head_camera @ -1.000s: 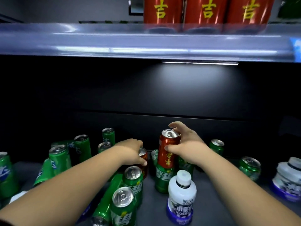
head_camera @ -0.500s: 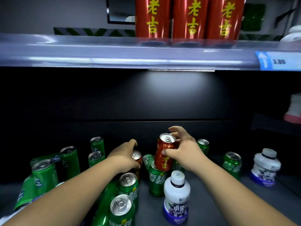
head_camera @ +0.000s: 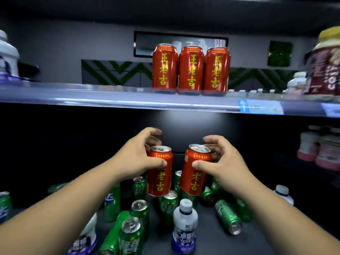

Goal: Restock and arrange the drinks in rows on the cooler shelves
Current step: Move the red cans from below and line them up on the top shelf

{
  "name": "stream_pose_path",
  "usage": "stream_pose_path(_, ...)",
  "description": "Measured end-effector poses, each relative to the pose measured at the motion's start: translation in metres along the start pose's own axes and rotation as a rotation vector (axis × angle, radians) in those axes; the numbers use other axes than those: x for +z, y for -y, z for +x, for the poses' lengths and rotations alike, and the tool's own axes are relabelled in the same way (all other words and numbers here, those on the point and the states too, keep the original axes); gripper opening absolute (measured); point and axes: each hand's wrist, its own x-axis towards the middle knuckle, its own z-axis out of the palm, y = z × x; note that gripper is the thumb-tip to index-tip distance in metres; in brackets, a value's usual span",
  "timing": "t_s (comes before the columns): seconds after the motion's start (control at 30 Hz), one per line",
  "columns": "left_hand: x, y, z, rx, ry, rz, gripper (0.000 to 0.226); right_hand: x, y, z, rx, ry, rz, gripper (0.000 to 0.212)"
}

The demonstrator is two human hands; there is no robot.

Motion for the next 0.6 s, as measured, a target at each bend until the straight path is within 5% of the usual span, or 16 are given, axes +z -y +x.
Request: stream_pose_path(0.6,-0.027,-0.167,-0.036,0.167,-0.284,-0.033,0.069,-0.127,0.118,-0.03,-0.228,-0.08,0.05,0.053)
